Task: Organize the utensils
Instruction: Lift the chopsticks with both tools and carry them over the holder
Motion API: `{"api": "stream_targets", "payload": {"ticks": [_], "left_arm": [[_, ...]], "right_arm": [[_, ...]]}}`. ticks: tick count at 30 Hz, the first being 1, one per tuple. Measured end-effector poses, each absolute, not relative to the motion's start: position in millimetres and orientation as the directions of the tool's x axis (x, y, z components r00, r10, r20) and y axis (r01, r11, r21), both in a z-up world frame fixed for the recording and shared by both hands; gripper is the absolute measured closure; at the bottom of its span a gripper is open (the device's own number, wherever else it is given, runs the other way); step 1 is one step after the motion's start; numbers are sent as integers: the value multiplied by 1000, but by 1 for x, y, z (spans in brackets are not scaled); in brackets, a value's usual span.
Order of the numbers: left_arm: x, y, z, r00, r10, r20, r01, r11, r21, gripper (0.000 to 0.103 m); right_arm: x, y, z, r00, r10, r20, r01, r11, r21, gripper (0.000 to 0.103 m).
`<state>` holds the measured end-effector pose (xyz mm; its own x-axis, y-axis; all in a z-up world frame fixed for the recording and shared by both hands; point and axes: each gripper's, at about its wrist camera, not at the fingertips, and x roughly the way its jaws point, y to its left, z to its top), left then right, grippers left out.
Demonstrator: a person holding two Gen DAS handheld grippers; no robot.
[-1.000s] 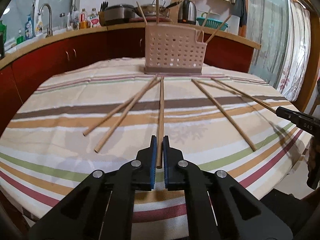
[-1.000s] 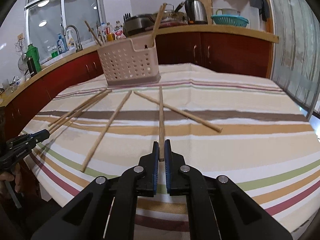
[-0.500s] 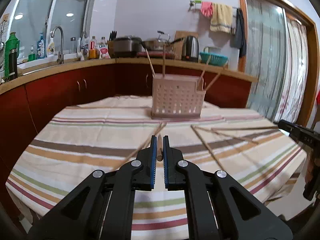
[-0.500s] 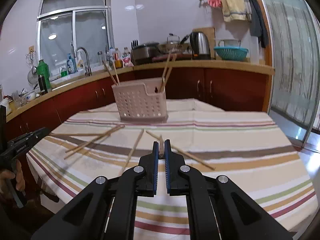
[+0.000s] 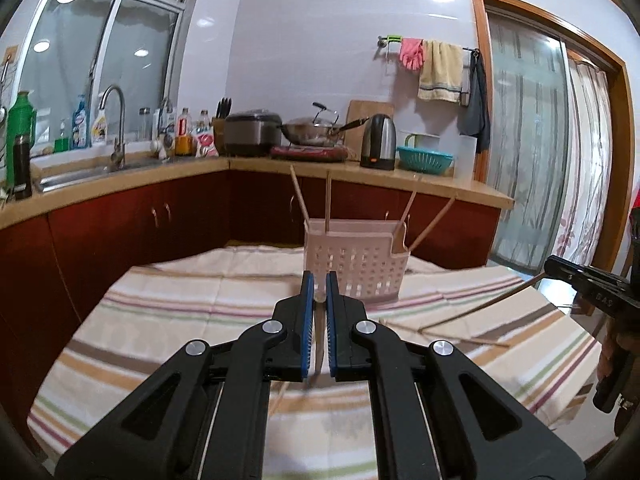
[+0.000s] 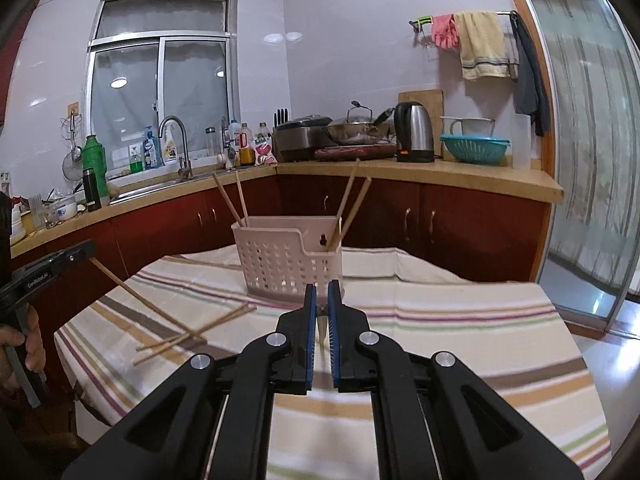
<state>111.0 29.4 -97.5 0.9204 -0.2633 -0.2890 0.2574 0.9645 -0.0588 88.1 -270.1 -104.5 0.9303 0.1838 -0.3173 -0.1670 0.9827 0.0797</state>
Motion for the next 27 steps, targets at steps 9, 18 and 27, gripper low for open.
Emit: {"api": "stream_targets", "payload": {"ticks": [9,18,27], "left_arm": [[159,7,-77,921,-287,-264,293,956,-18,97],[188,0,-75,919,-301,-255,305,952,-24,97],[179,4,-70,919,-312,-241,310,949,-46,97]], "right_arm": [[137,-264,-87,925,215,-314,-199,977,82,97],[164,-260,-75,921,228,-316,-211,974,86,97],[142,-262,-55,905,247,-345,-236,969,72,97]]}}
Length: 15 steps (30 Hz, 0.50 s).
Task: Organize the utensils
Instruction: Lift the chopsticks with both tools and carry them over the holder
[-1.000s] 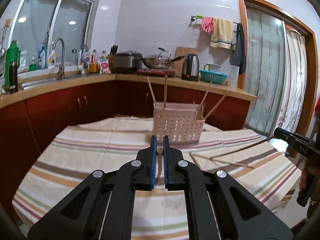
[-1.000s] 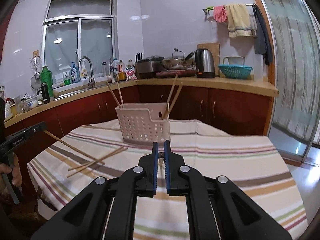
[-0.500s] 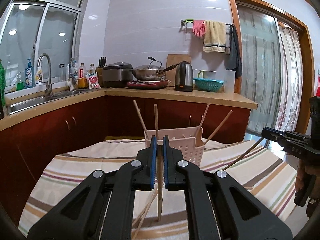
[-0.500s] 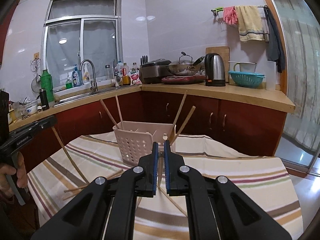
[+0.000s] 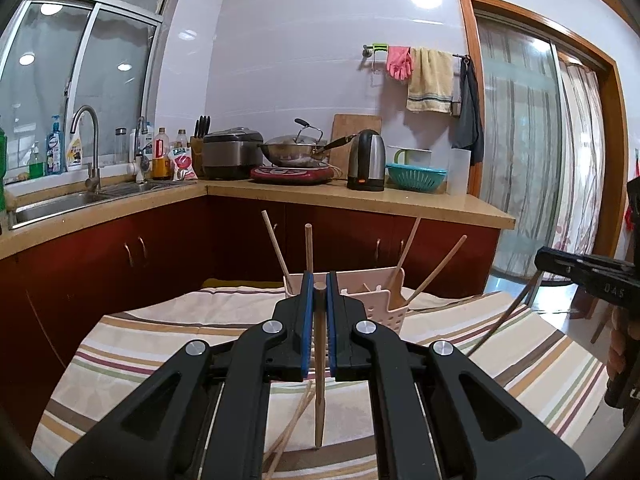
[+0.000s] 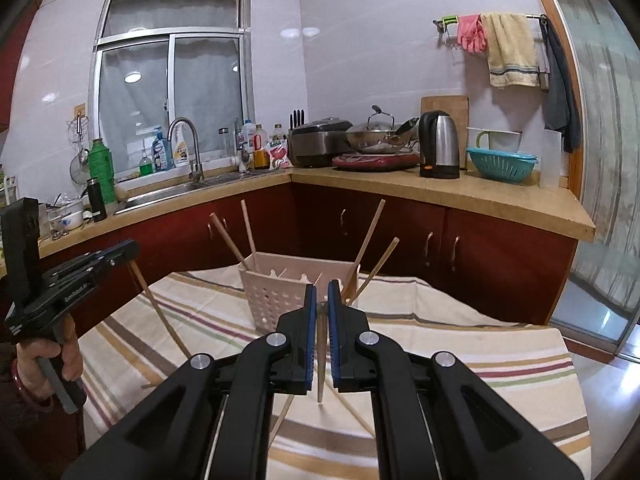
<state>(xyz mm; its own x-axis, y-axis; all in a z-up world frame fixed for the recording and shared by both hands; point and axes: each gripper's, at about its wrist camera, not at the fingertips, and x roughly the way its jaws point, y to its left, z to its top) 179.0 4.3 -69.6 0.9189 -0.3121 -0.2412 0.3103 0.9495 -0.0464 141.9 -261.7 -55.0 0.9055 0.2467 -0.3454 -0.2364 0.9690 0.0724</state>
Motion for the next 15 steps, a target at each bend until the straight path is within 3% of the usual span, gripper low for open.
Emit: {"api": "stream_targets", "payload": {"ticks": [8,15], "left_arm": [[161,6,-64,919,-313,-241,314,949,-33,97],[176,6,-76,916,-289,-278,293,956,-29,97]], "right_arm": [[139,-256,-59,884,246,-398,-249,967,46,97],[150,-256,-60,897,243,-370,-232,970,75,96]]}}
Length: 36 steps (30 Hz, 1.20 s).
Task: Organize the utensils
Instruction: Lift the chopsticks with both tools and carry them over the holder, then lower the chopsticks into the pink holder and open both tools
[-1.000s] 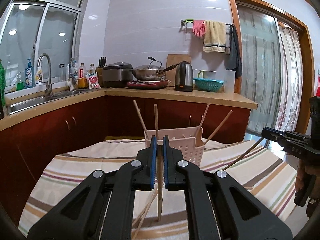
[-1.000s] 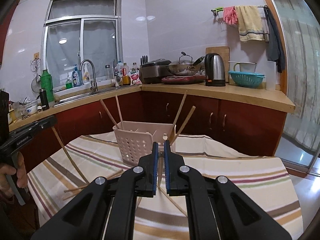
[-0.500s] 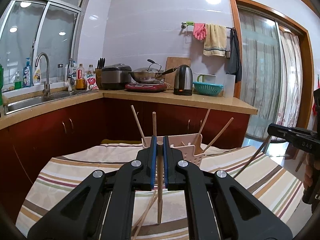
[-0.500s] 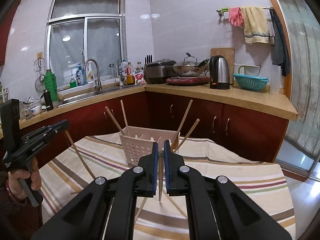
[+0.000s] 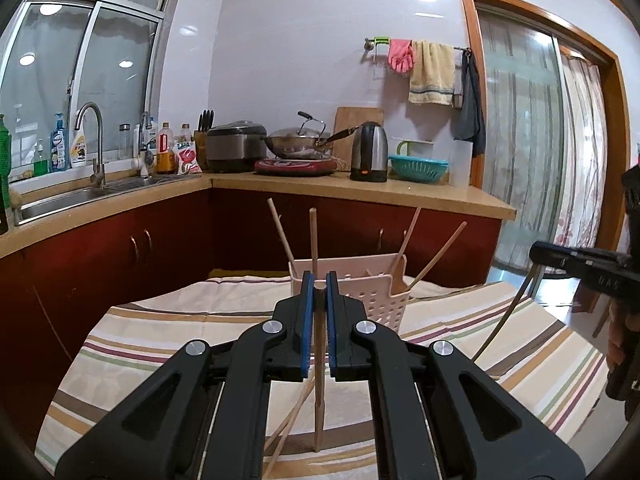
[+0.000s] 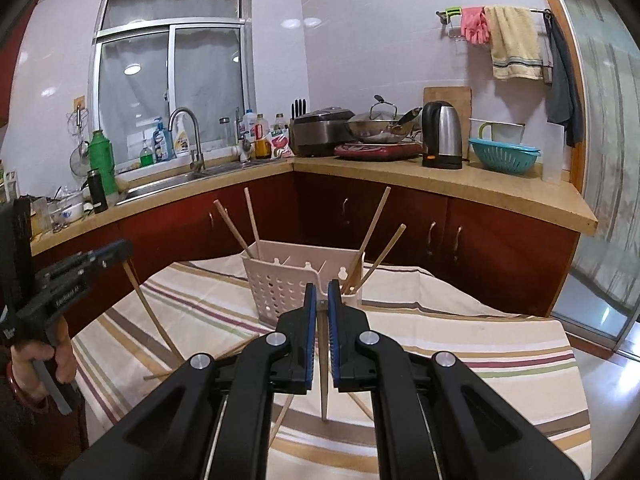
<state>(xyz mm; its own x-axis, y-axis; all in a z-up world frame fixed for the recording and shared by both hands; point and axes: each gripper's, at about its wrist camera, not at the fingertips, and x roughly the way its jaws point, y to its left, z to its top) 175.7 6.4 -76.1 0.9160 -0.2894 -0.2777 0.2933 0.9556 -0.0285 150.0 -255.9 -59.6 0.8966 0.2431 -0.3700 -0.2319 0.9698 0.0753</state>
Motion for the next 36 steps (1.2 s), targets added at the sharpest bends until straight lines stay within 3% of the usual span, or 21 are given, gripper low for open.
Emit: {"api": "stream_targets", "payload": {"ticks": [17,29,36], "left_arm": [[187,10,-58,922,-315,-225,312,949,-51,97],[209,-8,33,937,-350,8,350,936,-36,97],[235,-18,58,932,-344,111,352,934,-63,97]], "right_arm": [[159,-254,-57,914,235,-331,-220,972,81,97],[181,-273,11,957,253,-144,-235,963,134,97],[210,-280,30,971,232,-64,-221,965,141,96]]}}
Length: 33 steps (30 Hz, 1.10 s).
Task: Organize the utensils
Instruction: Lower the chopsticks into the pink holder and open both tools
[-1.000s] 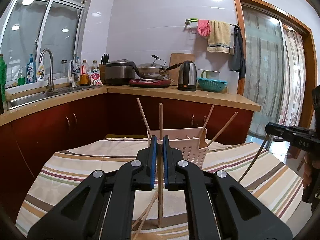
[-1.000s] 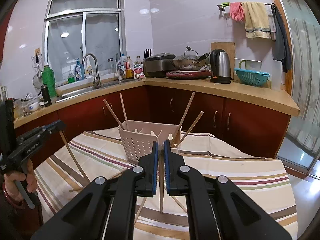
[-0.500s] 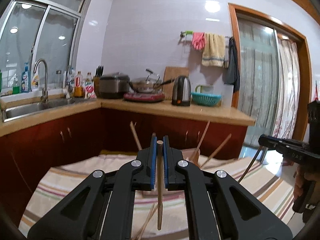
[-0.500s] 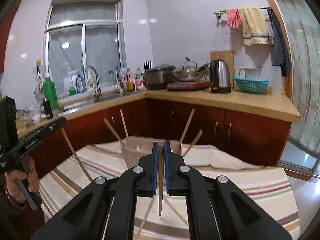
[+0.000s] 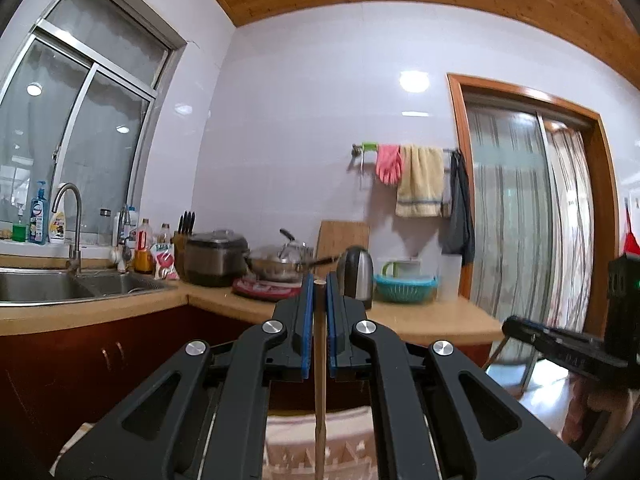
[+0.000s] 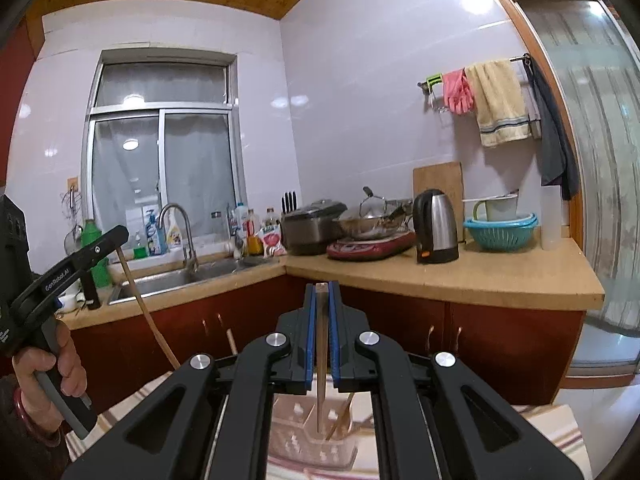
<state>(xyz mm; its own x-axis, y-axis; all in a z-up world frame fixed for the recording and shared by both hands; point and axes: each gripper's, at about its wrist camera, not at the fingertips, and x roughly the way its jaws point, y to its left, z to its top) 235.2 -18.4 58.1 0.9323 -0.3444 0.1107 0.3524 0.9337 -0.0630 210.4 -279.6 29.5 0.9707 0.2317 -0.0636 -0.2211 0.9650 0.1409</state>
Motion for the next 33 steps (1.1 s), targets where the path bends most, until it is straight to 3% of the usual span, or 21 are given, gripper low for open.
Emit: {"api": "stream_targets", "payload": {"ticks": [8,27,29,30,31,33], "left_arm": [[279,-27,50,935,-329,133,341,936,-85,97],[350,-21,-53,954,-284,-100,273,956,-104,94],[347,-19,-60,955,-275,-113,264,959,-104,75],[344,-18,-61,957,-266,-111,256,962,-100,66],[343,-17,-61,956,-268,-120,257,961,-103,47],[339,-12,-61,952,-278,-127,262,957,-125,42]], "right_arm": [[247,-280,12,969,234,-76,-220,963,154,96],[293,-265,-70,936,262,-235,-219,956,194,96],[292,-264,-74,932,263,-249,-217,956,198,94],[290,-263,-75,931,261,-256,-213,956,199,88],[289,-263,-76,930,261,-258,-212,957,200,81],[284,-262,-75,931,257,-258,-209,957,199,70]]}}
